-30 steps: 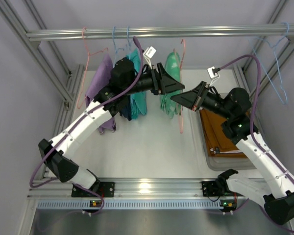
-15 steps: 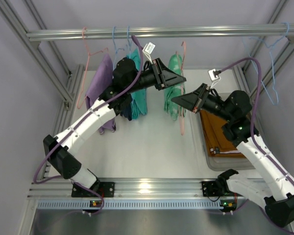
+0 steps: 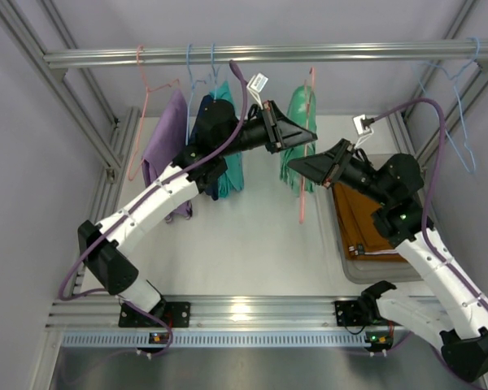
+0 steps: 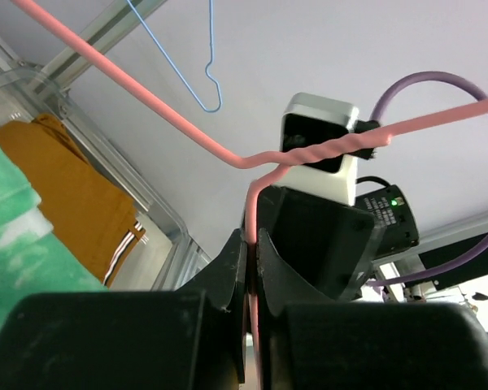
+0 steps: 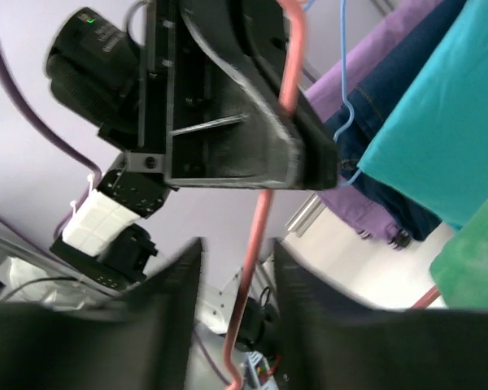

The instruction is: Remove the trousers from the hanger

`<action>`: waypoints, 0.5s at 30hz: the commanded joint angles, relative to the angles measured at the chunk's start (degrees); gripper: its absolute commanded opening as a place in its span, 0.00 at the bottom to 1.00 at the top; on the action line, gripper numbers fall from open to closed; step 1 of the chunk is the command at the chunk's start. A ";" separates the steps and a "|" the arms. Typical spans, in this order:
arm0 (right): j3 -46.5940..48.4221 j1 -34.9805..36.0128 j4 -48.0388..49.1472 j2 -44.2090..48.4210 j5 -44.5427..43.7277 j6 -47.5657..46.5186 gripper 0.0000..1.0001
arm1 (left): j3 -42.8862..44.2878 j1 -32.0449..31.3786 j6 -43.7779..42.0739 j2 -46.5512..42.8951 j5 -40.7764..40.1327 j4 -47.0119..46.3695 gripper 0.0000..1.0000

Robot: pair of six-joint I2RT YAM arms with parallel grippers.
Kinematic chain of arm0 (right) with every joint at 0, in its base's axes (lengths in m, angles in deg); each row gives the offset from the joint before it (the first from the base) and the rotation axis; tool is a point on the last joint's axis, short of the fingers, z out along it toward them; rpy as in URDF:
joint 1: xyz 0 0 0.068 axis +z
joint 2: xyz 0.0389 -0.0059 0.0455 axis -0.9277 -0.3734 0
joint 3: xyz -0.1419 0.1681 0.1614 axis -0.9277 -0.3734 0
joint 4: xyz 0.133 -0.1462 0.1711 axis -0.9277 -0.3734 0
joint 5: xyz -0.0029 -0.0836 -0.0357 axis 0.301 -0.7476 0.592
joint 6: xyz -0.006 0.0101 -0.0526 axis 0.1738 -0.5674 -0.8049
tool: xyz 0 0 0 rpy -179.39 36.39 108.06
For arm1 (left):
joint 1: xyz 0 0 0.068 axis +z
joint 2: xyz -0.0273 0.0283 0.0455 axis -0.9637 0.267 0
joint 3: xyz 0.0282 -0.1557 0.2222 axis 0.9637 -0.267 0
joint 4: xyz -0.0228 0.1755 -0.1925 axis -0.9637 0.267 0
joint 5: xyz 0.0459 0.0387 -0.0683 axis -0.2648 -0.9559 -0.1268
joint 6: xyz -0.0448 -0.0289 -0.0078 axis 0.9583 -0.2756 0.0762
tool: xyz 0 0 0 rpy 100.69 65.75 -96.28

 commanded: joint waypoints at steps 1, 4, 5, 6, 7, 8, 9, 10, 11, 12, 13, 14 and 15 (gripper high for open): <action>1.75 -0.40 4.76 4.93 -1.92 -6.69 0.46 | 4.28 0.62 -1.75 -0.26 1.66 -3.71 0.00; 4.12 -1.63 -5.67 6.95 -6.66 -15.36 0.76 | 6.12 0.88 -4.21 -1.13 2.54 -1.61 0.00; 4.39 -2.94 -7.64 8.96 -9.19 -17.15 0.82 | 6.48 0.97 -5.44 -1.40 3.15 -1.25 0.00; 4.65 -3.47 -8.53 9.94 -10.26 -18.90 0.87 | 7.44 0.97 -5.97 -1.57 3.42 -0.81 0.00; 4.74 -3.91 -10.80 10.91 -11.23 -21.88 0.97 | 7.88 0.97 -6.59 -1.92 3.59 -0.11 0.00; 4.74 -4.18 -13.43 12.83 -13.15 -23.30 0.99 | 8.23 0.97 -7.20 -2.10 3.86 0.68 0.00; 4.57 -4.18 -14.76 13.55 -14.13 -24.71 1.00 | 8.93 0.97 -7.38 -2.19 3.60 1.30 0.00; 4.05 -4.10 -16.08 14.34 -15.10 -27.24 1.00 | 9.03 0.97 -7.38 -2.54 3.25 1.65 0.00; 3.69 -4.18 -18.36 15.65 -16.76 -28.49 1.00 | 9.12 0.97 -6.95 -2.63 3.16 1.57 0.00; 2.99 -4.18 -19.16 16.36 -17.21 -31.46 0.99 | 9.20 0.97 -6.68 -2.63 2.98 1.39 0.00; 1.42 -4.18 -19.87 17.06 -17.83 -33.06 1.00 | 9.64 0.97 -6.33 -2.63 2.81 1.22 0.00; 0.45 -4.10 -20.40 18.38 -18.01 -34.46 1.00 | 9.91 0.97 -5.72 -2.45 2.81 0.87 0.00; -0.52 -4.18 -20.92 19.00 -17.05 -36.04 0.99 | 10.26 0.97 -5.63 -2.37 2.63 0.60 0.00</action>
